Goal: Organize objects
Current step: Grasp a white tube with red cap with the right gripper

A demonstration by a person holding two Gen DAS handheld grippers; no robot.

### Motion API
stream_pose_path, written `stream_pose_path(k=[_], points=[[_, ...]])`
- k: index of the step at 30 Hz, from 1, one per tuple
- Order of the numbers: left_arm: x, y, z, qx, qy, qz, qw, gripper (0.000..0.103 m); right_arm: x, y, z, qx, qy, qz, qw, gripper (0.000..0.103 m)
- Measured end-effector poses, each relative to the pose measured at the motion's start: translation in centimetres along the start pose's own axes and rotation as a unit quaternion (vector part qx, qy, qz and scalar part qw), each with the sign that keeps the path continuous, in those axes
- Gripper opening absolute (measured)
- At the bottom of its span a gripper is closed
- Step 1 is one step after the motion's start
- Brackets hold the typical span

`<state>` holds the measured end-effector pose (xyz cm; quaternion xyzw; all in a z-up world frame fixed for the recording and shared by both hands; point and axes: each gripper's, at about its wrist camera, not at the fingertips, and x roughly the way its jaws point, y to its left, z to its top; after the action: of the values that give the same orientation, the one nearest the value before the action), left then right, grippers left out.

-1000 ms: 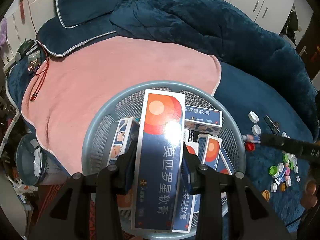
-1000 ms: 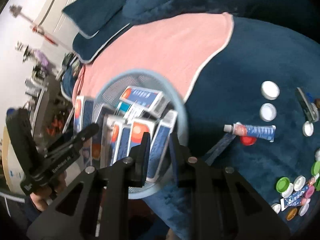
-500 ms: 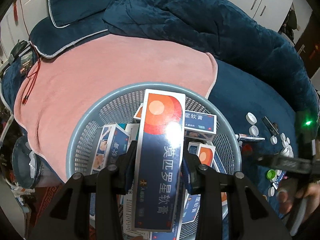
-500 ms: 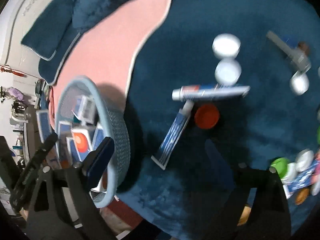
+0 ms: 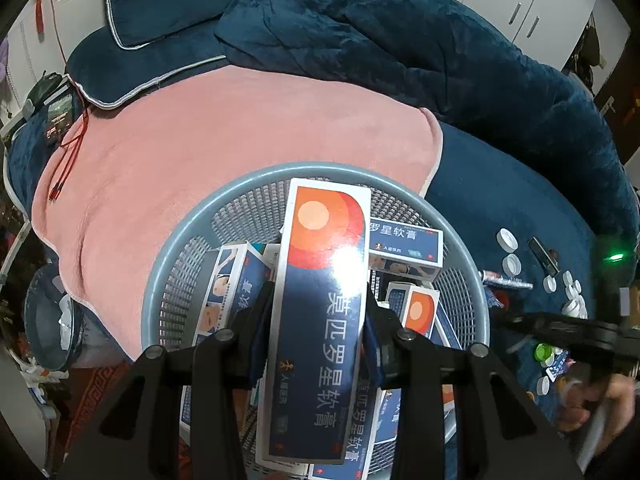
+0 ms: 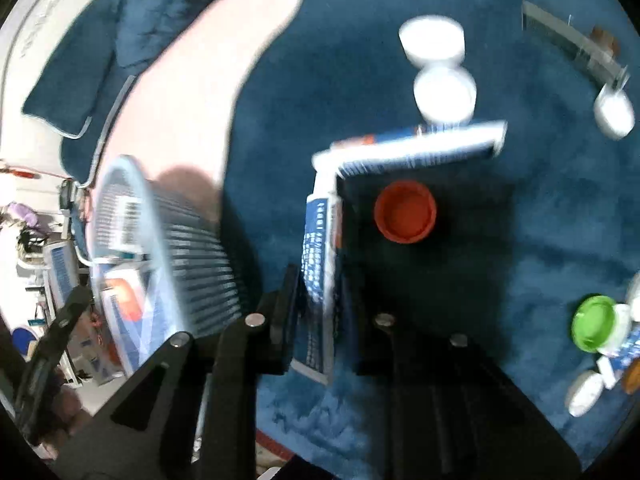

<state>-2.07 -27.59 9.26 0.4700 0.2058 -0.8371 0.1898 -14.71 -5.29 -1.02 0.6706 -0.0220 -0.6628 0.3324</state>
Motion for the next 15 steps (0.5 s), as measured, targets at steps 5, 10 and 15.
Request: stream_pose_path(k=[5, 10, 15], points=[[-0.1, 0.4, -0.1, -0.003, 0.001, 0.001, 1.0, 0.04, -4.7, 4.1, -0.8, -0.063, -0.049, 0.023, 0.997, 0.018], [-0.5, 0.7, -0.1, -0.004, -0.001, 0.004, 1.0, 0.04, -5.9, 7.4, -1.4, -0.106, -0.066, 0.052, 0.991, 0.018], [-0.9, 0.9, 0.0, -0.003, -0.004, 0.003, 1.0, 0.04, -5.6, 8.5, -1.9, -0.125, -0.065, 0.05, 0.989, 0.018]])
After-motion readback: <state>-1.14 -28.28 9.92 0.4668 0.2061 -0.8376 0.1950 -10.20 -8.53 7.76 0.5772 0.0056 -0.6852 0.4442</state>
